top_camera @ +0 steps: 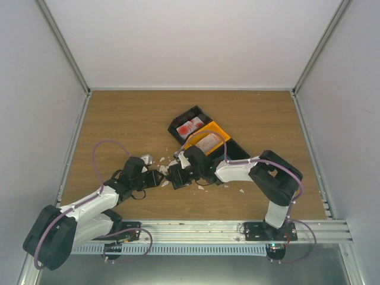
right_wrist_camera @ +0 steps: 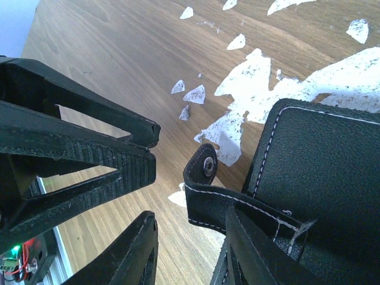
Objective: Put the credit cards into the card holder
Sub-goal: Close the card holder at the center of the board.
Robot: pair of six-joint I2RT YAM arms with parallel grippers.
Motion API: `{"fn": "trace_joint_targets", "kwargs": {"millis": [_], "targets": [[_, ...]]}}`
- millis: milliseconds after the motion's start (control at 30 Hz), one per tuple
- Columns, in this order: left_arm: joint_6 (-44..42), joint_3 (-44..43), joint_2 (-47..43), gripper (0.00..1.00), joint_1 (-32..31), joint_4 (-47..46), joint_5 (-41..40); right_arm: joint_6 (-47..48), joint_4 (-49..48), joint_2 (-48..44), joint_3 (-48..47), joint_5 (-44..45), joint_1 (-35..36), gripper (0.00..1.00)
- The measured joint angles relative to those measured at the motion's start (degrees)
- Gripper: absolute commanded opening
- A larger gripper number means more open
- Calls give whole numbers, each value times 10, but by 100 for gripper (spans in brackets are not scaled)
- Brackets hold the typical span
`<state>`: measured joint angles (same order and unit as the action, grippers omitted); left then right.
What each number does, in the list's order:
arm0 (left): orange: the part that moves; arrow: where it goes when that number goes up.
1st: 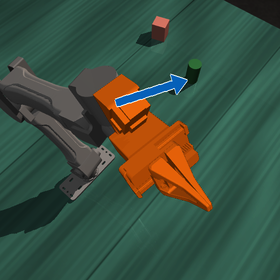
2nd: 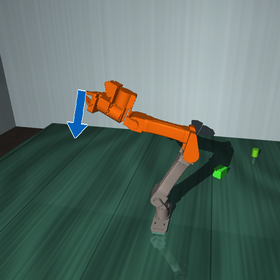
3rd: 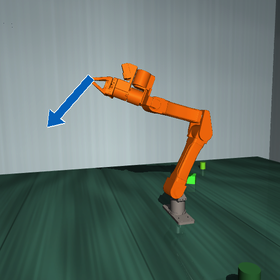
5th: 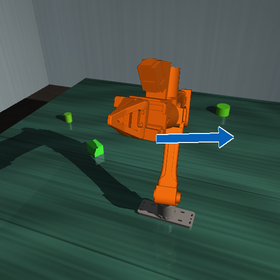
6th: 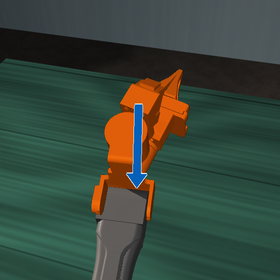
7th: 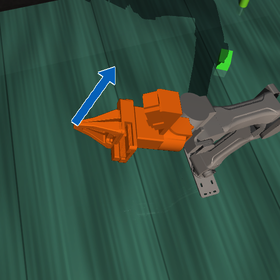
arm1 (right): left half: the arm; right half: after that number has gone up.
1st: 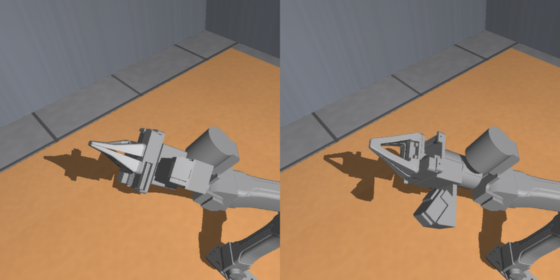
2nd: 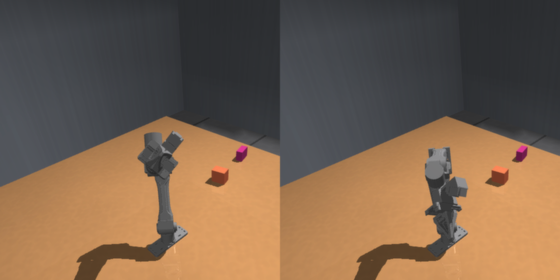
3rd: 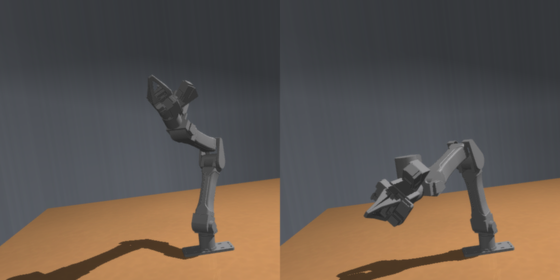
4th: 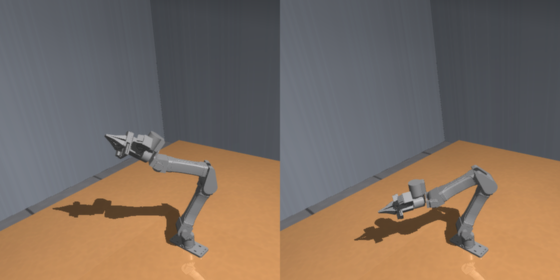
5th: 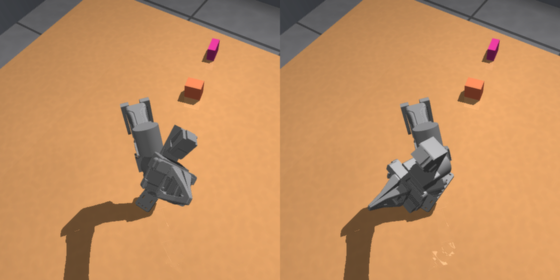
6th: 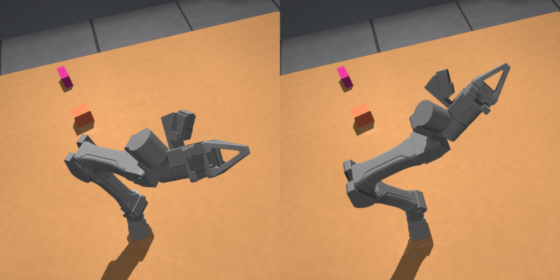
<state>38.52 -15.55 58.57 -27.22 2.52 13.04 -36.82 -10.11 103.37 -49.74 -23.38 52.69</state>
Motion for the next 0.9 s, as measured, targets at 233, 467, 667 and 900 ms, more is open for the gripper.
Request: {"fn": "trace_joint_targets", "kwargs": {"millis": [233,467,667,900], "targets": [[-17,-27,-4,34,0,8,29,0,3,-28,3,-1,0,33],[-40,-63,15,35,0,3,60,-3,-4,-98,27,5,-2,29],[-59,-83,56,31,0,-10,99,-10,37,-125,48,80,-4,21],[-78,-96,123,25,0,-52,168,-6,117,-106,45,163,-6,20]]}}
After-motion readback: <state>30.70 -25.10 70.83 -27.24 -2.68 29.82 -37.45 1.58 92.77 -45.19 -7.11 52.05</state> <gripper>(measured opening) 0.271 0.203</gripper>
